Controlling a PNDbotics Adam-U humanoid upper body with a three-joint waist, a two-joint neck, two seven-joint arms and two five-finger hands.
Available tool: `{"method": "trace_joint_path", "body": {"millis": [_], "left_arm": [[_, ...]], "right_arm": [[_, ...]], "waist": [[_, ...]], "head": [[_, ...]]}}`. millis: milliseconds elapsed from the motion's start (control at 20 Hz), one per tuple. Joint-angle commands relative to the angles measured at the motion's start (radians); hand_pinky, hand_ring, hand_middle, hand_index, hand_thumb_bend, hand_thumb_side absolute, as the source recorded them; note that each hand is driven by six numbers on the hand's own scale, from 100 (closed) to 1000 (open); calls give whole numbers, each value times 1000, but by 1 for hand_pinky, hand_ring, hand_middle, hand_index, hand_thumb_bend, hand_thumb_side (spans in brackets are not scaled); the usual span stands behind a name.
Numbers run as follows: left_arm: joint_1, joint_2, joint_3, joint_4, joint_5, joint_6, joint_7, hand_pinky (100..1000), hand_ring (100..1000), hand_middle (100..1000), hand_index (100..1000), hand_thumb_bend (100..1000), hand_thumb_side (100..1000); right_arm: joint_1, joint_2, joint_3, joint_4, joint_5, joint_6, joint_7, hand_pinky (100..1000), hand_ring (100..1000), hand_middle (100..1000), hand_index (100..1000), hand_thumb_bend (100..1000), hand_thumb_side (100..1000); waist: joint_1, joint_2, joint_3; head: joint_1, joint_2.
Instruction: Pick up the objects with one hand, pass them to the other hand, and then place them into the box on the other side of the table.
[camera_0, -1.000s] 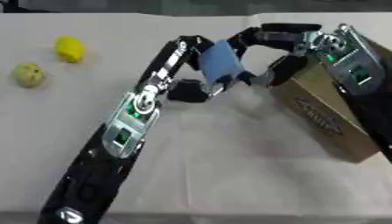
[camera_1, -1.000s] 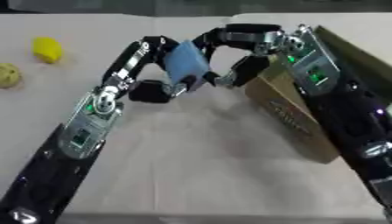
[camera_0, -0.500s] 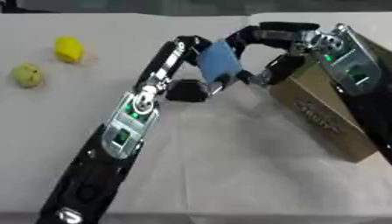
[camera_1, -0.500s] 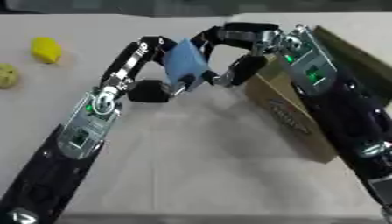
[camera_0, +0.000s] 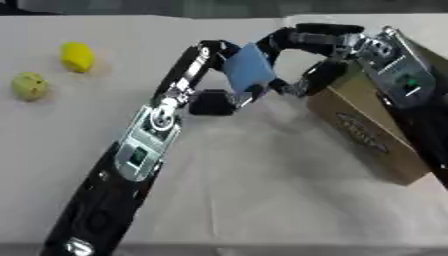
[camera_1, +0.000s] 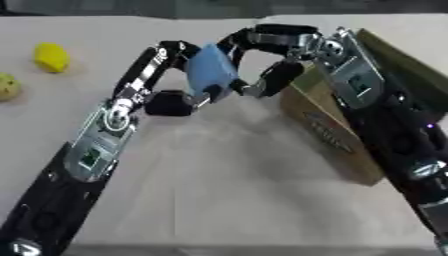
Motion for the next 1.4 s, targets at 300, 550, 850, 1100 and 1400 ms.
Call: {"method": "trace_joint_path", "body": {"millis": [300, 550, 850, 1100, 1400], "left_arm": [[-18, -18, -12, -26, -56, -40, -13, 812, 707, 736, 847, 701, 621], [-18, -18, -8, -26, -78, -46, -6, 812, 617, 738, 854, 717, 609], [-15, -16, 2, -26, -114, -37, 20, 816, 619, 745, 858, 741, 606], [-11, -11, 26, -24, -186, -15, 83, 819, 647, 749, 870, 771, 586], [-4, -8, 43, -16, -215, 8, 156, 805, 641, 744, 863, 753, 567]], "right_arm": [[-18, -19, -17, -9, 13, 5, -17, 932, 680, 334, 419, 100, 118], [-17, -21, -20, -9, 12, 10, -22, 931, 678, 332, 416, 100, 121], [-14, -26, -22, -8, 13, 13, -26, 930, 678, 331, 415, 100, 122], [-9, -32, -25, -7, 18, 13, -32, 930, 678, 331, 414, 100, 125], [-3, -36, -29, -7, 19, 20, -38, 929, 678, 330, 413, 100, 130]], "waist": [[-10, -27, -3], [-9, -27, -4], [-9, -28, -5], [-10, -30, -5], [-11, -31, -4]], "head": [[-6, 5], [-7, 5], [-9, 5], [-11, 5], [-14, 5]]}}
